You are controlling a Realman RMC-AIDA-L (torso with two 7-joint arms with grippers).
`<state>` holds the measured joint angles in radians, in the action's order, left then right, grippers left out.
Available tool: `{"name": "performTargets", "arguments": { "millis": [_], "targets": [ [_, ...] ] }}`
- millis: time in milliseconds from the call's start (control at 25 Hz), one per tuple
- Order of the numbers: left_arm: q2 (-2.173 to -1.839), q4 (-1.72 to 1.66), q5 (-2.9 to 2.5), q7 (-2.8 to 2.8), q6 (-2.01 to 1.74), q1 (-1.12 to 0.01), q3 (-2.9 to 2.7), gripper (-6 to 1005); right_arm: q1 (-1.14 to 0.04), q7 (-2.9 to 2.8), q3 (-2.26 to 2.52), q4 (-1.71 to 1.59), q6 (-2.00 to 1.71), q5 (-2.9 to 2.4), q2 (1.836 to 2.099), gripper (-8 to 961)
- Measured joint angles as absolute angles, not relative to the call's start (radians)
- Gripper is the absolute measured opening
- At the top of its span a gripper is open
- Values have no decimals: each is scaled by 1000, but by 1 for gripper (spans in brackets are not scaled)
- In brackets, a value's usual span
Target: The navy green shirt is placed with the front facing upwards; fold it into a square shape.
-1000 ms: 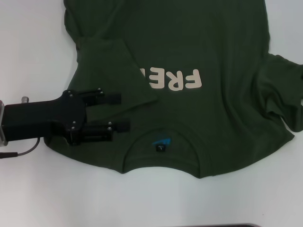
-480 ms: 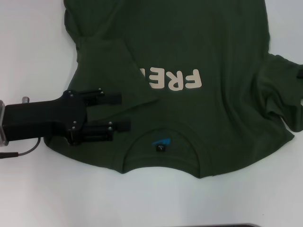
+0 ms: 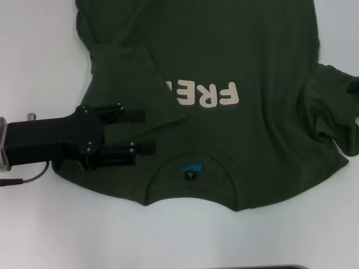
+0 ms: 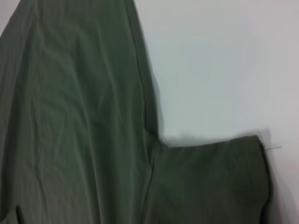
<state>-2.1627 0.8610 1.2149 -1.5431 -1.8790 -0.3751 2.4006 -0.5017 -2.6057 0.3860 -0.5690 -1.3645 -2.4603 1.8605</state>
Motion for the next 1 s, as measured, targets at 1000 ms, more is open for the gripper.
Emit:
{"name": "performTargets", "arguments": {
  "millis": [1000],
  "targets": [
    [-2163, 861, 1225, -1543, -1879, -378, 2401, 785, -493, -2548, 424, -569, -1367, -2401, 1865, 790]
  ]
}}
